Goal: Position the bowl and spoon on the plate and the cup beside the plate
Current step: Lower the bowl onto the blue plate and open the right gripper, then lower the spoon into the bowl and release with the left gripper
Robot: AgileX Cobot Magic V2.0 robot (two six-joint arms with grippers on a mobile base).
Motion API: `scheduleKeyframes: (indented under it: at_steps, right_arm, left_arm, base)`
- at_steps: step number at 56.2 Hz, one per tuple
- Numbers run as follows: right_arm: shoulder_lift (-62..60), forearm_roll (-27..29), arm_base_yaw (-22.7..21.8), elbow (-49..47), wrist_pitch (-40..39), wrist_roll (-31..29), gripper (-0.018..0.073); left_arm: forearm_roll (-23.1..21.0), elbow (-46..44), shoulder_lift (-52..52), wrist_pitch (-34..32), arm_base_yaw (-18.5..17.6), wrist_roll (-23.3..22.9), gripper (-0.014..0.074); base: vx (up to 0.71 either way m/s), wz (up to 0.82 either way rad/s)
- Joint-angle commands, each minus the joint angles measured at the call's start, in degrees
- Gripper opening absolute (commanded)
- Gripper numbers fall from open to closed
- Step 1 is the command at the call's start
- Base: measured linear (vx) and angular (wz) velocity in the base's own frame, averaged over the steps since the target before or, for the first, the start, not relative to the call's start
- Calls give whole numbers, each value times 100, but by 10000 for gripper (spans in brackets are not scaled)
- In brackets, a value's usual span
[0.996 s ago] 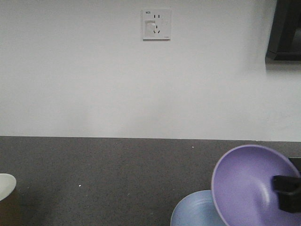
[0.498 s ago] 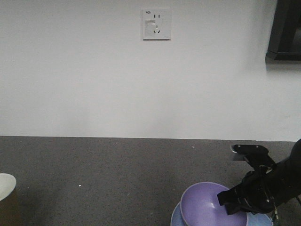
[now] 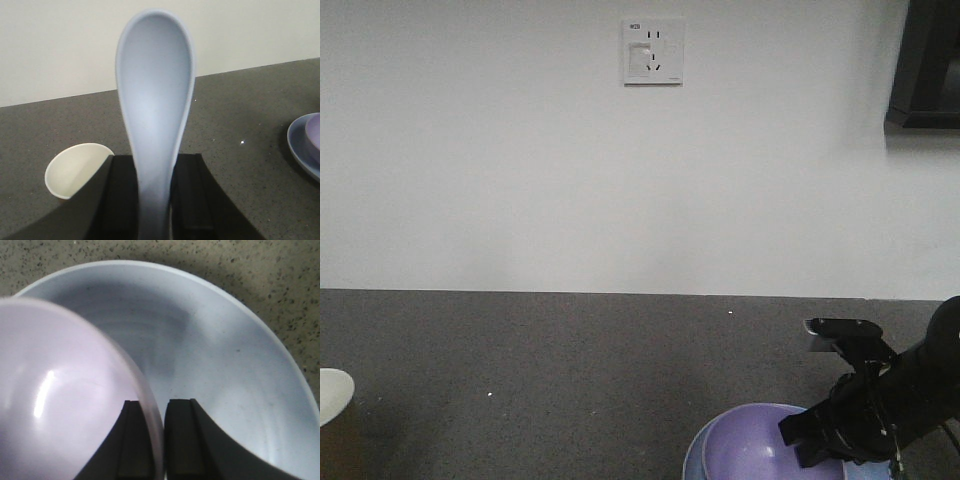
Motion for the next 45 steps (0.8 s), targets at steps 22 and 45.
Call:
scheduleKeyframes:
  at_steps: [22, 45]
  right_arm:
    - [-1141, -20, -2, -186, -206, -49, 549]
    - [-4471, -342, -2, 631, -175, -243, -20]
  left_arm:
    - [-163, -135, 32, -460, -49, -25, 0]
    - [-1220, -1179, 1322, 326, -49, 1755, 0]
  base:
    - [0, 0]
    - [0, 0]
